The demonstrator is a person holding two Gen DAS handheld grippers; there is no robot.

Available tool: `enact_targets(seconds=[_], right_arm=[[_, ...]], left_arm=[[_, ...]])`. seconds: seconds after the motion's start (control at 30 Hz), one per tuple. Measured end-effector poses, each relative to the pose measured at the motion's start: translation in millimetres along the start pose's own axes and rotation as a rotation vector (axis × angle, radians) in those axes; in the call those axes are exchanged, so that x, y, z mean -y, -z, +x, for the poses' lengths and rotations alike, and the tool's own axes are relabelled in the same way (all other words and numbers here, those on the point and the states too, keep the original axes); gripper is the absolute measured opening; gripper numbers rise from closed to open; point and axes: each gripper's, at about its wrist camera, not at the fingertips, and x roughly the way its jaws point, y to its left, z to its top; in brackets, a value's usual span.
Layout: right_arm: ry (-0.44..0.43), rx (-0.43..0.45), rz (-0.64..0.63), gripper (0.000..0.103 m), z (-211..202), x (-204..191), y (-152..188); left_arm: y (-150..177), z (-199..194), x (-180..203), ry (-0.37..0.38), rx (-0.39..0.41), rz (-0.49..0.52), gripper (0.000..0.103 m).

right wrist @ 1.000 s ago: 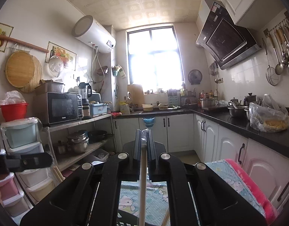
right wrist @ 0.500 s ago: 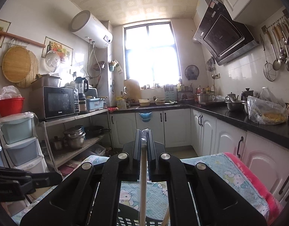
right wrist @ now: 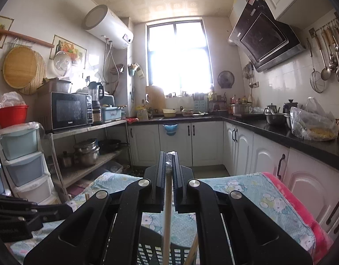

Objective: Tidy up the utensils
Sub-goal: 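Open the left tool to release the chopstick into the caddy, then withdraw the open left tool and lower it to the chopstick pile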

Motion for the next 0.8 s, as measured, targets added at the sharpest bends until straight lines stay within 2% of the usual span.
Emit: enact_targets(seconds=[0.17,0.37,0.63,0.8], right_arm=[[-0.007,-0.036,0.015,0.007,-5,5,4],[-0.006,-0.067,0.027,0.019,-14,10,7],[-0.001,-0.098,0.025,0.027,-35,14,12],[-0.001,-0.140,0.015,0.030,-48,12,19]], left_arm=[[1,-4,-2,0.007,0.000,-0.014,0.001],[5,-9,-7,0.017,-0.004,-0.035,0.008],[12,-20,-9,0.013,0.001,-0.046,0.023],[20,-26,-9,-0.001,-0.003,-0.046,0.039]])
